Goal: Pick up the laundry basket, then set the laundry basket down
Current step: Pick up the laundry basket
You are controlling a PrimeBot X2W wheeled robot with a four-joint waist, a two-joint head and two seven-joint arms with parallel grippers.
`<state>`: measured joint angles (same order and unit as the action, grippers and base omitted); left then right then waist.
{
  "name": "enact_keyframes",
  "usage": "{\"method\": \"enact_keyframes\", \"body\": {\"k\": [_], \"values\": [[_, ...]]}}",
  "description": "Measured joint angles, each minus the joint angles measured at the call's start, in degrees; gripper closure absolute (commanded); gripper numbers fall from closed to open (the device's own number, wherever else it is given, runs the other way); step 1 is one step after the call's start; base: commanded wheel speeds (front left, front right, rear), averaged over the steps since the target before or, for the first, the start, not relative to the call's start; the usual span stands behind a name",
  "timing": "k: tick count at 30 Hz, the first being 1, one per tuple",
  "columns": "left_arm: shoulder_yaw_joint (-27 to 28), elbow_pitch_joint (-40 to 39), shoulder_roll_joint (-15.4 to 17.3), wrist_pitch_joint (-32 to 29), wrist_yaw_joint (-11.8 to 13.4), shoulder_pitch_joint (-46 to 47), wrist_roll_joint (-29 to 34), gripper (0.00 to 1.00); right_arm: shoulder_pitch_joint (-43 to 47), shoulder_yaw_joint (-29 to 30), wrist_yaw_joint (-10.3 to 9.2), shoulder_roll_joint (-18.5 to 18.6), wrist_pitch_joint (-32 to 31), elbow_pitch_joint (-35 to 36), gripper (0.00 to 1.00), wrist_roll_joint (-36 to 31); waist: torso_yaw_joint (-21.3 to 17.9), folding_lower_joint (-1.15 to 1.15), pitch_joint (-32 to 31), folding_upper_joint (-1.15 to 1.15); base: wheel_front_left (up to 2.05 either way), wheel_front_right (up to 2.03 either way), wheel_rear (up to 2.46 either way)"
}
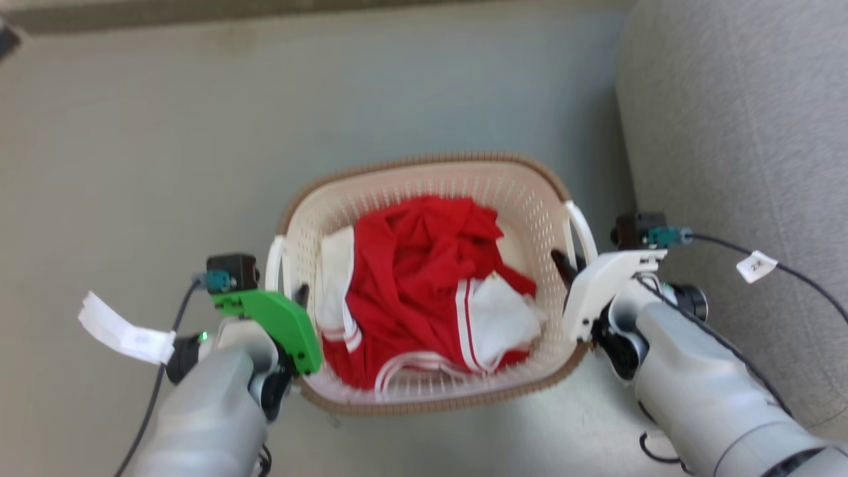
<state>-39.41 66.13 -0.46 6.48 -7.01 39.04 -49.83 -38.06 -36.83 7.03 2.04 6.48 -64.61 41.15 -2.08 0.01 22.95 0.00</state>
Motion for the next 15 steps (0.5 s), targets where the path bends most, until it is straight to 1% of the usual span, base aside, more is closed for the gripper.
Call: {"method": "enact_keyframes", "body": {"k": [15], "values": [[-2.68,0.22,0.00,-3.94,-0.01,-8.29,-3.58,1.00,8.16,-3.20,-0.08,-0.10,-4.91,-0.20,1.00,4.34,-0.46,0.00,-12.30,0.00,0.00,0.00,0.00]]}}
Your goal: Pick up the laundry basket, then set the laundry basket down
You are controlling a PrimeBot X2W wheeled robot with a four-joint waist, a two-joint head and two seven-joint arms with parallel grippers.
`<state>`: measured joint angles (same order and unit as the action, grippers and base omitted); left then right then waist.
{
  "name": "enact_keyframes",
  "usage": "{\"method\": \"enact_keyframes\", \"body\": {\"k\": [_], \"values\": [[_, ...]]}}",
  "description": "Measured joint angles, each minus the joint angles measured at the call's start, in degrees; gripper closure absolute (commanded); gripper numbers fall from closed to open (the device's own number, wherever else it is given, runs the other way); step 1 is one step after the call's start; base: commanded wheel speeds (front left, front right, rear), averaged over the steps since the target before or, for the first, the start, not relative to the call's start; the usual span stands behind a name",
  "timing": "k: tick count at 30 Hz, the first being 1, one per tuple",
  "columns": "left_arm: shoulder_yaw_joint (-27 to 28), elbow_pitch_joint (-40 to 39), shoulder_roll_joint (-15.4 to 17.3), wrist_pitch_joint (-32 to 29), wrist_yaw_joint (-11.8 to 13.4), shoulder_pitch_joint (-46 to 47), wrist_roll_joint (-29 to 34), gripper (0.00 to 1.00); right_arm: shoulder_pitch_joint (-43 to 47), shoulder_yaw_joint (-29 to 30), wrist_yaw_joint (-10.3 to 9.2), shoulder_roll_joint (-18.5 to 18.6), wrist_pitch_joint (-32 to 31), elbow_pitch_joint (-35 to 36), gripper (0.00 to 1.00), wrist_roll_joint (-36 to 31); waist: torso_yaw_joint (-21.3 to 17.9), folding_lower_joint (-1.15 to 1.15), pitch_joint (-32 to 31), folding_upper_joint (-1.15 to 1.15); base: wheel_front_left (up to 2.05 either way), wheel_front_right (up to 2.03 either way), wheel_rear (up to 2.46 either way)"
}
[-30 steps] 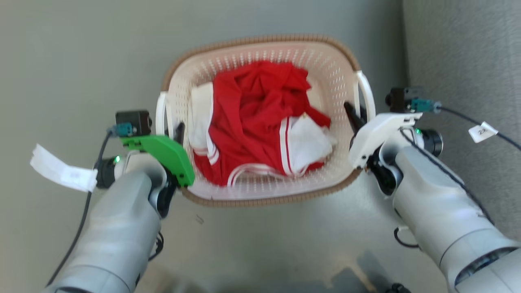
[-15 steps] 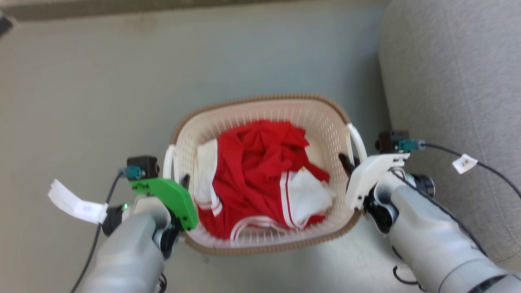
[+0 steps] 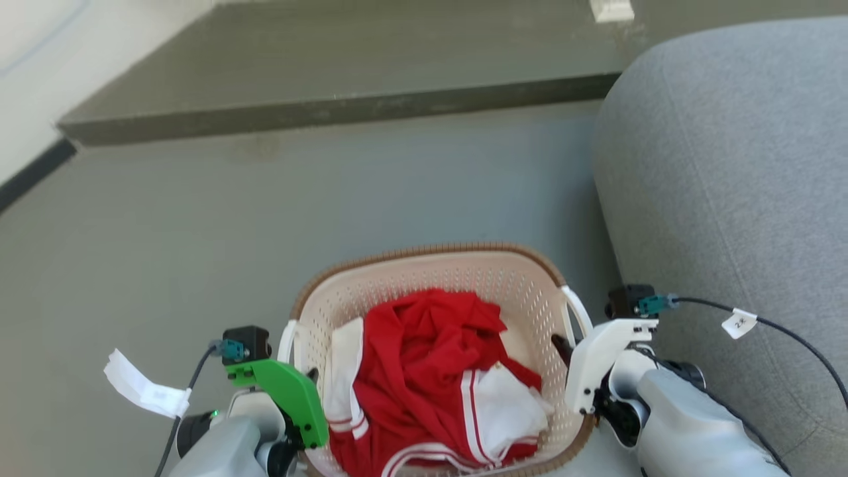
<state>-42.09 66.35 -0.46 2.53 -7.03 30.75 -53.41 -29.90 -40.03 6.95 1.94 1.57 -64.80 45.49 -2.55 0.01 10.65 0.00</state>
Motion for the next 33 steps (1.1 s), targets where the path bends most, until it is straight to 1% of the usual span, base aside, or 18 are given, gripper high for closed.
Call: {"method": "enact_keyframes", "body": {"k": [6,8,12,19,33], "values": [[-0.78,-0.07,0.03,-1.51,0.00,-1.74,-1.45,1.00,1.31,-1.22,-0.08,0.09,-2.27,0.10,1.00,1.11,0.01,0.00,-3.94,0.00,0.00,0.00,0.00],[-0.90,-0.09,0.08,-1.81,0.00,-1.99,-1.93,1.00,1.36,-1.56,-0.46,0.11,-2.81,0.21,1.00,1.52,0.04,0.00,-4.95,0.00,0.00,0.00,0.00],[-1.25,-0.15,0.18,-2.49,0.00,-2.48,-2.55,1.00,1.71,-2.21,-0.48,0.23,-3.72,0.43,1.00,2.02,0.10,0.00,-6.44,0.00,0.00,0.00,0.00],[-2.34,-0.25,0.27,-3.08,0.08,-2.61,-2.89,1.00,2.22,-2.98,-0.49,0.43,-4.48,0.56,1.00,3.09,0.15,0.00,-7.25,0.00,0.00,0.00,0.00],[-3.24,-0.69,0.45,-3.50,1.02,-2.65,-3.97,1.00,2.21,-4.31,-0.49,0.73,-5.13,0.79,1.00,4.10,0.34,0.00,-7.10,0.00,0.00,0.00,0.00]]}}
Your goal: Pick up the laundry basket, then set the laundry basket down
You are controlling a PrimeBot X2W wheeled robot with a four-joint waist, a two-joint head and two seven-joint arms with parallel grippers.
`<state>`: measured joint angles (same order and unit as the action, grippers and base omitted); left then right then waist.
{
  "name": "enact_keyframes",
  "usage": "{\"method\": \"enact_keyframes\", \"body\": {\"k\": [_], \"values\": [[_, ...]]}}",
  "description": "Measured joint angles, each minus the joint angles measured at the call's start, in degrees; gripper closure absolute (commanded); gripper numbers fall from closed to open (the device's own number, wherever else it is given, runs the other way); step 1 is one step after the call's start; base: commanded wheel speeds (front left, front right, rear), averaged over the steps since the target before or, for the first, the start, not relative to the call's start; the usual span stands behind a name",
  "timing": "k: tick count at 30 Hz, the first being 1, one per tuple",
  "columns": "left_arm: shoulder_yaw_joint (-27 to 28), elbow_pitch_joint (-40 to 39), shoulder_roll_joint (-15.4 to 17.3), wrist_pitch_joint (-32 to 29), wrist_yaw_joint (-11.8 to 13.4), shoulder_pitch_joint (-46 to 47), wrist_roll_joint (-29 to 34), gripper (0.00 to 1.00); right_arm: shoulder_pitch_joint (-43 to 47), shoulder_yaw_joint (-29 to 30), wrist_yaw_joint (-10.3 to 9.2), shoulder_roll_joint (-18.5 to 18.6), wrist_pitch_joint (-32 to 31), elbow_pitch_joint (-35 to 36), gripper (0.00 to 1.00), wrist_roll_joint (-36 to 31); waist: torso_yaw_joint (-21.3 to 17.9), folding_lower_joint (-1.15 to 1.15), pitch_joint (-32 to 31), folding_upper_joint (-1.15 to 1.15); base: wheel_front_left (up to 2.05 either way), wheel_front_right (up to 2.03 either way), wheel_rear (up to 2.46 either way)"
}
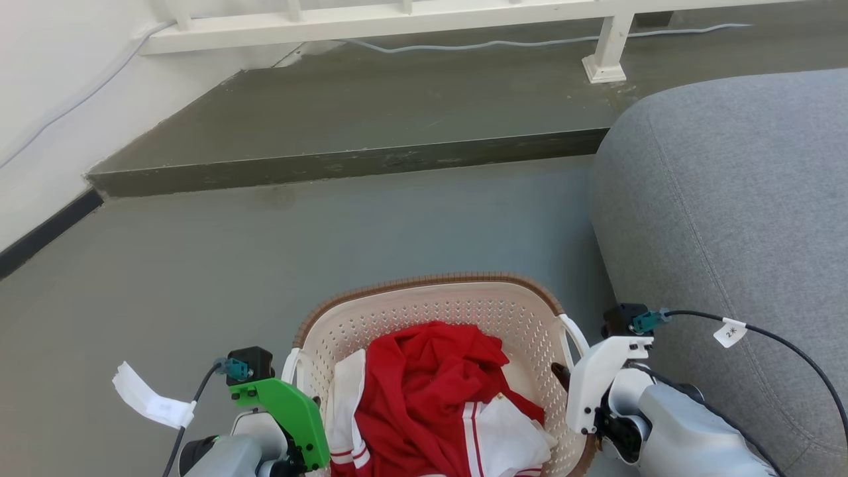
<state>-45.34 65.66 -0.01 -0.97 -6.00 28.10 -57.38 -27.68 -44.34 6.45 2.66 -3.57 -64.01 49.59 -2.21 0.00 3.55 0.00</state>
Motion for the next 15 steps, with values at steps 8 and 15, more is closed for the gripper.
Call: {"method": "enact_keyframes", "body": {"k": [8,15], "values": [[-0.88,-0.23,0.13,0.01,0.45,0.00,-1.03,1.00,-0.01,-0.67,-0.01,0.15,-0.01,0.10,1.00,0.46,0.06,0.00,0.17,0.00,0.00,0.00,0.00],[-1.21,-0.23,0.20,0.02,0.48,0.00,-1.53,1.00,-0.02,-1.22,-0.01,0.20,-0.01,0.10,1.00,1.02,0.00,0.00,0.22,0.00,0.00,0.00,0.00]]}}
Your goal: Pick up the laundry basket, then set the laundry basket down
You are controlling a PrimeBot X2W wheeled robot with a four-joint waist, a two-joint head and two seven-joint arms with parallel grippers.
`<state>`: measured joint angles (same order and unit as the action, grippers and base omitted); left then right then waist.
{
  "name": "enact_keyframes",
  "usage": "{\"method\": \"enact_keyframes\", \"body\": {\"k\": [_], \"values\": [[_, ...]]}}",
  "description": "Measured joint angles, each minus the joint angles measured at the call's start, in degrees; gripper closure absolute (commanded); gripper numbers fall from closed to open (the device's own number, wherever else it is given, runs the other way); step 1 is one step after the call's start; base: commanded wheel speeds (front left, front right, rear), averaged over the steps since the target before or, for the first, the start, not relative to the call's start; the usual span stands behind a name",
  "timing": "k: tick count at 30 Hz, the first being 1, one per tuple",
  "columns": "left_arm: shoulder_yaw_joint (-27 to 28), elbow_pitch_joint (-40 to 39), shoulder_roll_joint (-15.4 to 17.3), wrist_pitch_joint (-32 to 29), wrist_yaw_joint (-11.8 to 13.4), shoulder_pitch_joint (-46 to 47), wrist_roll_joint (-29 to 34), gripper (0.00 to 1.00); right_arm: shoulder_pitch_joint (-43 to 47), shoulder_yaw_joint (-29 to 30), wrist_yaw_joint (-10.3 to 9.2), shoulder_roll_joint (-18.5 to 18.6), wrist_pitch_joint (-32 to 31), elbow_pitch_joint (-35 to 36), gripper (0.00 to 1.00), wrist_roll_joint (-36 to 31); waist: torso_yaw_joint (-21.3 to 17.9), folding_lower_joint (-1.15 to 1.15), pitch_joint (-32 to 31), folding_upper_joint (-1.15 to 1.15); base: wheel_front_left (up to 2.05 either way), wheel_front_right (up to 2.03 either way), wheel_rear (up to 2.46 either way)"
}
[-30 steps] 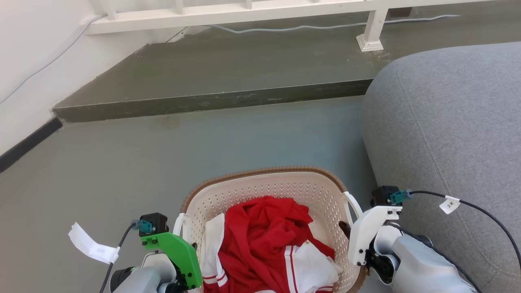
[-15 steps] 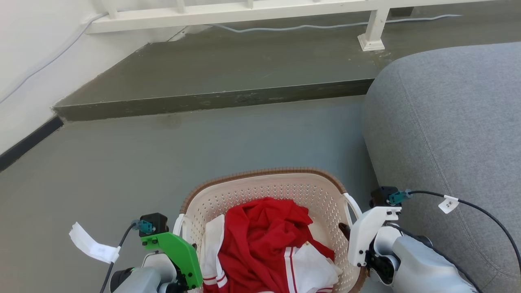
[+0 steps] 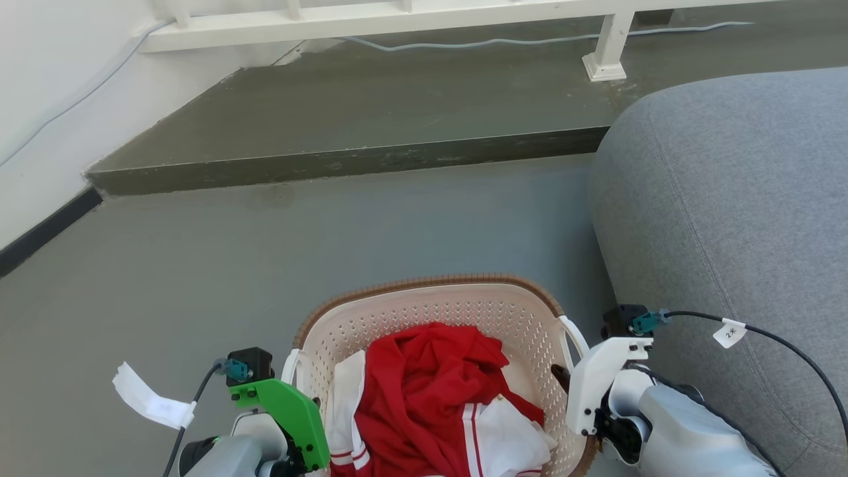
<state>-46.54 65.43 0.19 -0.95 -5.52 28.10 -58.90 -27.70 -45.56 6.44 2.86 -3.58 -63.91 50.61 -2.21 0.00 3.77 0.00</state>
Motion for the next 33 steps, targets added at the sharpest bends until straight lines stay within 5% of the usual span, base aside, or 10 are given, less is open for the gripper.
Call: {"method": "enact_keyframes", "body": {"k": [14,33], "values": [[-0.62,-0.96,0.32,1.35,1.02,0.37,-0.78,1.00,-1.60,-0.99,0.00,0.33,0.10,0.20,1.00,0.89,-0.26,0.00,2.40,0.00,0.00,0.00,0.00],[-1.46,-2.57,0.43,6.53,2.09,10.23,0.31,1.00,-9.91,-0.13,0.01,2.59,4.56,2.03,1.00,1.48,-0.70,0.00,14.03,0.00,0.00,0.00,0.00]]}}
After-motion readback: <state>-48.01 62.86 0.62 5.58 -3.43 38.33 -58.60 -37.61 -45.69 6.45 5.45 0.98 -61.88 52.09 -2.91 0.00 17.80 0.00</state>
